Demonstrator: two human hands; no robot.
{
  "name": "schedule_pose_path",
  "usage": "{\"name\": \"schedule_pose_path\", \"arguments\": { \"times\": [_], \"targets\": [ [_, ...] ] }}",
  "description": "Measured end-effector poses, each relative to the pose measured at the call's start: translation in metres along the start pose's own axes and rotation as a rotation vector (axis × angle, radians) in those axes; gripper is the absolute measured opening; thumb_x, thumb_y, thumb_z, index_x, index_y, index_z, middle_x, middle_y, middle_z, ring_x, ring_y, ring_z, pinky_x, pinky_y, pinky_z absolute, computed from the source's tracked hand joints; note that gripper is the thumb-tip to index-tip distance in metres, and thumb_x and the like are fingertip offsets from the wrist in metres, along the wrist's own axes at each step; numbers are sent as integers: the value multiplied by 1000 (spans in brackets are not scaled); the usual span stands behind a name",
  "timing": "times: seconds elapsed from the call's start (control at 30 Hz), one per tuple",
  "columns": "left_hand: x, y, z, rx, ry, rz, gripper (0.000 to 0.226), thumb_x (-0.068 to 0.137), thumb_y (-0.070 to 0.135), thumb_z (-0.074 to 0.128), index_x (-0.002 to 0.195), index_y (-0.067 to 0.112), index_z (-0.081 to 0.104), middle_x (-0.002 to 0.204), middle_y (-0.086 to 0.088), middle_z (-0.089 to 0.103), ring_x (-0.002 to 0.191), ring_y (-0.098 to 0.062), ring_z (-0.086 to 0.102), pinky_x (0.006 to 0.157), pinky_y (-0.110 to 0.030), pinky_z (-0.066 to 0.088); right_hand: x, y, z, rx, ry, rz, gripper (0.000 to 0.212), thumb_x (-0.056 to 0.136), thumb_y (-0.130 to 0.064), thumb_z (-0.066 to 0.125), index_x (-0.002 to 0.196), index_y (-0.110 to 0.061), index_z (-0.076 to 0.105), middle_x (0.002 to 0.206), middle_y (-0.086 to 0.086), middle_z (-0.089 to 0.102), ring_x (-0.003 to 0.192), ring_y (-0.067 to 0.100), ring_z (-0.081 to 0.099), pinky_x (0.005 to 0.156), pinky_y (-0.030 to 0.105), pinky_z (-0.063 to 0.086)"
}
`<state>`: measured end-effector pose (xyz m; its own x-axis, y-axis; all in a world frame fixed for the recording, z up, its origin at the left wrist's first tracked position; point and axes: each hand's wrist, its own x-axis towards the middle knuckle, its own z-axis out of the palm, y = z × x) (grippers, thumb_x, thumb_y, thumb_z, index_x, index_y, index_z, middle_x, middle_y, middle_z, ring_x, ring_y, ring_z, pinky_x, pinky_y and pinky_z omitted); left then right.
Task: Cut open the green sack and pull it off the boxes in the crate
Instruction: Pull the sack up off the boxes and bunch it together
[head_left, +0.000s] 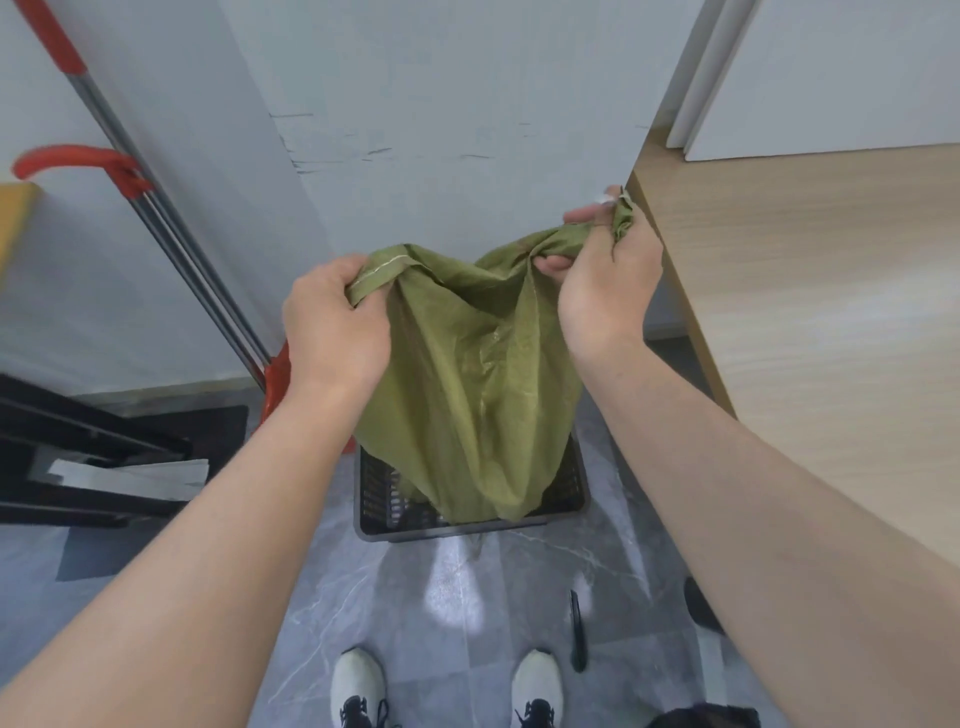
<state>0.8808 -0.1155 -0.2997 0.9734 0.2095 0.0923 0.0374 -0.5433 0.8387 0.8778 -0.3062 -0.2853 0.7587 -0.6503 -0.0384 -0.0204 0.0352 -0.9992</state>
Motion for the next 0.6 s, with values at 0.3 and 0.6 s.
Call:
{"name": "schedule_pose_path", "arguments": {
  "times": [0.3,0.6],
  "targets": [
    [-5,15,-19,-117,82,52,15,95,29,66,93,25,81,81,3,75,74,-7,61,75,-35,56,4,-23,1,85,16,-69,30,111,-25,42,90,-19,63,120,11,68,46,13,61,63,37,64],
    [1,35,-37,-222,152,121,14,94,19,66,94,22,79,77,12,69,75,-1,60,70,-24,51,1,-47,-3,64,20,-236,33,109,-11,39,96,-38,53,93,-3,61,84,35,71,54,33,62]
  ]
}}
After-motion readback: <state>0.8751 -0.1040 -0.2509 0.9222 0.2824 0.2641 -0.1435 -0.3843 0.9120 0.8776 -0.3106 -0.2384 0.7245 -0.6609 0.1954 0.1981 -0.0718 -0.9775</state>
